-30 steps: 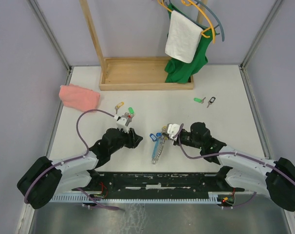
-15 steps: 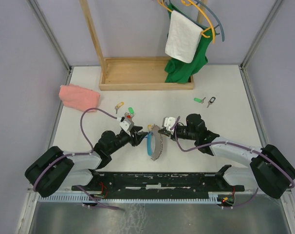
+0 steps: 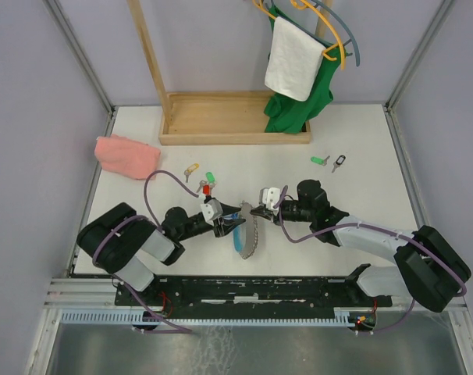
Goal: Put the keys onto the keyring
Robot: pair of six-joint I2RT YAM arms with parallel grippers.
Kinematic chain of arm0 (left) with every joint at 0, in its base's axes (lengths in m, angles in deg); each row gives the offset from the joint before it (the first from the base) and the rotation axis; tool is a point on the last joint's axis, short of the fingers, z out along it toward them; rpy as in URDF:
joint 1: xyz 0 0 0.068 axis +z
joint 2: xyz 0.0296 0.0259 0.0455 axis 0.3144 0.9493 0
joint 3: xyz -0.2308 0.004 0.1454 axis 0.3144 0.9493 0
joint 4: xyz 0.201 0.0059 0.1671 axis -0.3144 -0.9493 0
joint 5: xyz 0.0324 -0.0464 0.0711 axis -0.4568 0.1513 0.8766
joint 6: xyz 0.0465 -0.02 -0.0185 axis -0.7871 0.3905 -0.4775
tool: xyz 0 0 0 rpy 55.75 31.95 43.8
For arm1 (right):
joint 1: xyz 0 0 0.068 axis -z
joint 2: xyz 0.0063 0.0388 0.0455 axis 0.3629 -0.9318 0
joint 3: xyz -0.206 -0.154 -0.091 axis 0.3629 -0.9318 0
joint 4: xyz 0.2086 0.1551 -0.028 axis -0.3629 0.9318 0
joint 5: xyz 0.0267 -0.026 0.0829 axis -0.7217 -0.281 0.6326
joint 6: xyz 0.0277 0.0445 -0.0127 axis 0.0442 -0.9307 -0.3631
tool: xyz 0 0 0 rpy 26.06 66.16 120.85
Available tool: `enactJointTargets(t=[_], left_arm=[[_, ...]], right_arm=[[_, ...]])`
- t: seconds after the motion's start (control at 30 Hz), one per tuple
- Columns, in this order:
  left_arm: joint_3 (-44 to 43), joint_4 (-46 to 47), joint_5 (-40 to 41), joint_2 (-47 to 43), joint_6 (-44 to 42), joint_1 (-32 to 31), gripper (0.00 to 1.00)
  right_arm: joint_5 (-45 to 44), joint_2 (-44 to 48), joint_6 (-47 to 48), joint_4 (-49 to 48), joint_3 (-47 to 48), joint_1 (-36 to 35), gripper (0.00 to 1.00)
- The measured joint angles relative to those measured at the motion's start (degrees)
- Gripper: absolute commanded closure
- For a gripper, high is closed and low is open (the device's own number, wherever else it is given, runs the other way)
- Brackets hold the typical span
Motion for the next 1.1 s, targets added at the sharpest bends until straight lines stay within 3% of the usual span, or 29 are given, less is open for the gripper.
enactJointTargets(t=[0.27, 0.97, 1.1], left_arm=[[-2.47, 4.02, -8.72, 7.06, -0.09, 0.94, 0.56], [-5.79, 4.83, -16.65, 7.1, -0.07, 2.82, 0.69], [-6.16, 4.83, -17.31, 7.1, 0.0, 2.84, 0.79]], right_arm=[[1.97, 0.13, 0.24, 0.02, 0.0, 0.04, 0.99], [5.55, 0.17, 0.22, 0.0, 0.5, 0.04, 0.99], [5.92, 0.17, 0.2, 0.0, 0.5, 0.04, 0.99]])
